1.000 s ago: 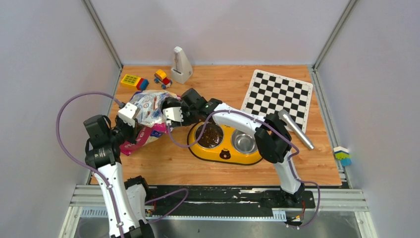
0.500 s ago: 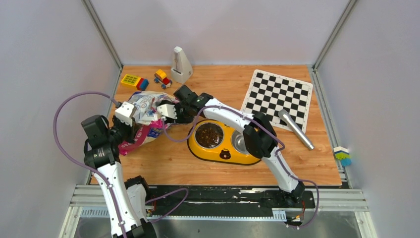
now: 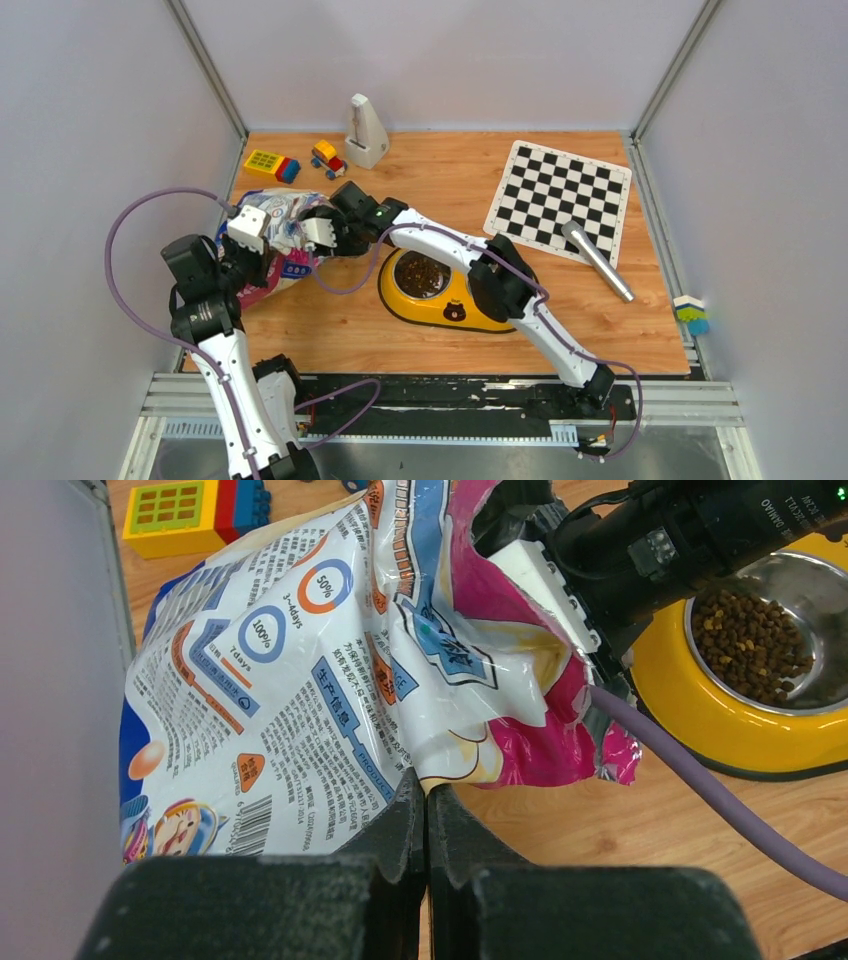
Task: Serve the pet food
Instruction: Collect the pet food from the pet food bag.
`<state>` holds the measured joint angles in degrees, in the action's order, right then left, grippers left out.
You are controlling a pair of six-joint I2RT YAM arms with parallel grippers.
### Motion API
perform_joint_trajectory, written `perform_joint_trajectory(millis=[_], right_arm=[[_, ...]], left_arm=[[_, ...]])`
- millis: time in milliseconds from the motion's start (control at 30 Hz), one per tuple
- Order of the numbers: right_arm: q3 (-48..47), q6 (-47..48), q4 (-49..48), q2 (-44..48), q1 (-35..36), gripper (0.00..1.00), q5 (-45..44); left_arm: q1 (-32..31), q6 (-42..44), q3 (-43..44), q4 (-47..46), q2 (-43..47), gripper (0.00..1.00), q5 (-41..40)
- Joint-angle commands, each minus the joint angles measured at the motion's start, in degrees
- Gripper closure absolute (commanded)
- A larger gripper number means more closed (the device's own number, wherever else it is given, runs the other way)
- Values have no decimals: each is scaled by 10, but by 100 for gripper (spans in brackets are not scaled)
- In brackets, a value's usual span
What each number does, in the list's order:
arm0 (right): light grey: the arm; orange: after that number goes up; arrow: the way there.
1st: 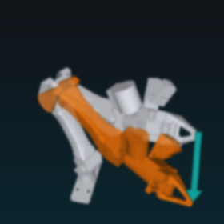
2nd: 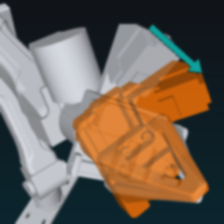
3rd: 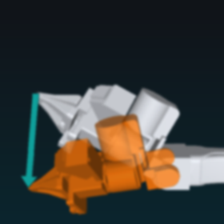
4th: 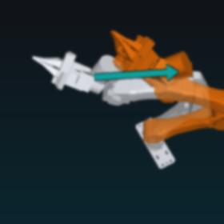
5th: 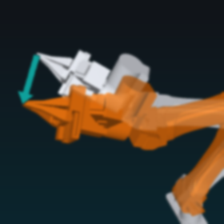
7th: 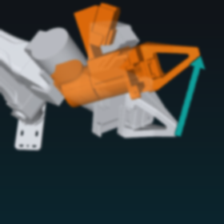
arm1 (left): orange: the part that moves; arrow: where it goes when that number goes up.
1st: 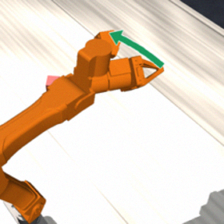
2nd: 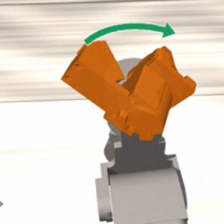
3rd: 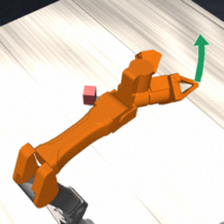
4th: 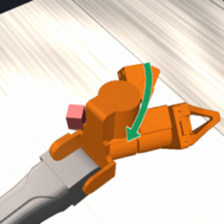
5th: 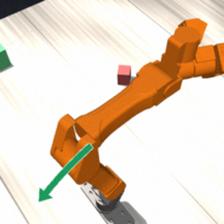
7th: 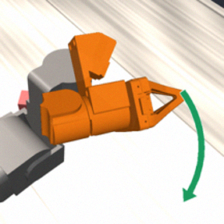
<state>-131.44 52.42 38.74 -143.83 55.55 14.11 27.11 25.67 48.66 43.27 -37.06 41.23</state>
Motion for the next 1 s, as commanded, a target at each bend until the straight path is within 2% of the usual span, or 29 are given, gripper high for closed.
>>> perform_joint_trajectory(millis=[0, 300, 633, 967], right_arm=[[-9, -90, -1, -33, 64, 100, 48], [29, -181, -24, 44, 41, 100, 108], [148, -155, -27, 176, 37, 100, 91], [254, -172, -52, 281, 22, 100, 100]], left_arm=[[-18, -10, 21, -100, 39, 100, 161], [-17, 5, 19, -89, 42, 100, 136], [-17, 0, 22, -90, 42, 100, 119], [-17, -18, 20, -104, 38, 100, 124]])
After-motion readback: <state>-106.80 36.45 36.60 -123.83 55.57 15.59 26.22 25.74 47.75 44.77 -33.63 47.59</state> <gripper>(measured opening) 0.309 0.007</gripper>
